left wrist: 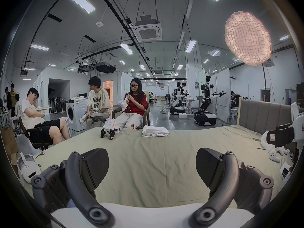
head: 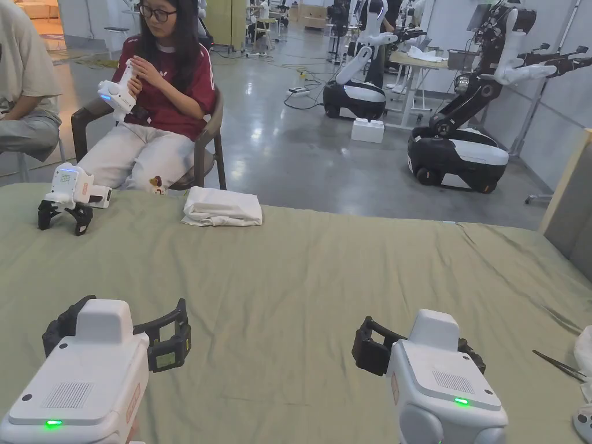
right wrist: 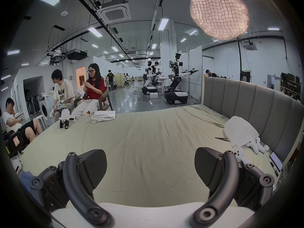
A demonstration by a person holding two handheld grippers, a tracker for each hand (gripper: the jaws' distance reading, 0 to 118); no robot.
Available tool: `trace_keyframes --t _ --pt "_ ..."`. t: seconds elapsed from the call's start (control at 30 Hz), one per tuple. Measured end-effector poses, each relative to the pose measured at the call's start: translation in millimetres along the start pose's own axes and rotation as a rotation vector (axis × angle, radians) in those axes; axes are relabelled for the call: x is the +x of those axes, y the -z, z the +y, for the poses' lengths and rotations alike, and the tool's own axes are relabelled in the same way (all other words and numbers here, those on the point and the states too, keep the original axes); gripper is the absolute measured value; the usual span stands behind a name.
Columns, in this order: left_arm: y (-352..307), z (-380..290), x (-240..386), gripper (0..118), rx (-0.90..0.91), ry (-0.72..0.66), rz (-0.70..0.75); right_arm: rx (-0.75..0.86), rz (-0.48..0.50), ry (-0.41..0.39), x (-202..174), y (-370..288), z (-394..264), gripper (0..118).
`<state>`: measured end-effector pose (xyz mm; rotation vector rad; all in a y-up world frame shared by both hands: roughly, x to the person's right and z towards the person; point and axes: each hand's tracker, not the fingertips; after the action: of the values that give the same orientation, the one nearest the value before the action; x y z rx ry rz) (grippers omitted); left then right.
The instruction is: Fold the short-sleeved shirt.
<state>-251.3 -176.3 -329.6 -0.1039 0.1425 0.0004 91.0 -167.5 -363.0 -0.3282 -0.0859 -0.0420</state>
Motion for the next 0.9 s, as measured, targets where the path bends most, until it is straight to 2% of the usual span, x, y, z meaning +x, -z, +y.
trace_keyframes --t 0.43,0.77,0.9 --pt "0.7 1.2 -4.4 108 -0.007 0.013 0.006 0.009 0.005 -0.019 0.1 0.2 0.0 108" --pt "0.7 3.9 -3.1 108 -0.001 0.021 -0.005 -0.008 -0.001 0.009 2.0 3.7 -0.5 108" --pt "1.1 2.4 -2.7 108 -0.004 0.027 -0.010 -0.016 0.001 -0.006 1.4 3.8 -3.2 108"
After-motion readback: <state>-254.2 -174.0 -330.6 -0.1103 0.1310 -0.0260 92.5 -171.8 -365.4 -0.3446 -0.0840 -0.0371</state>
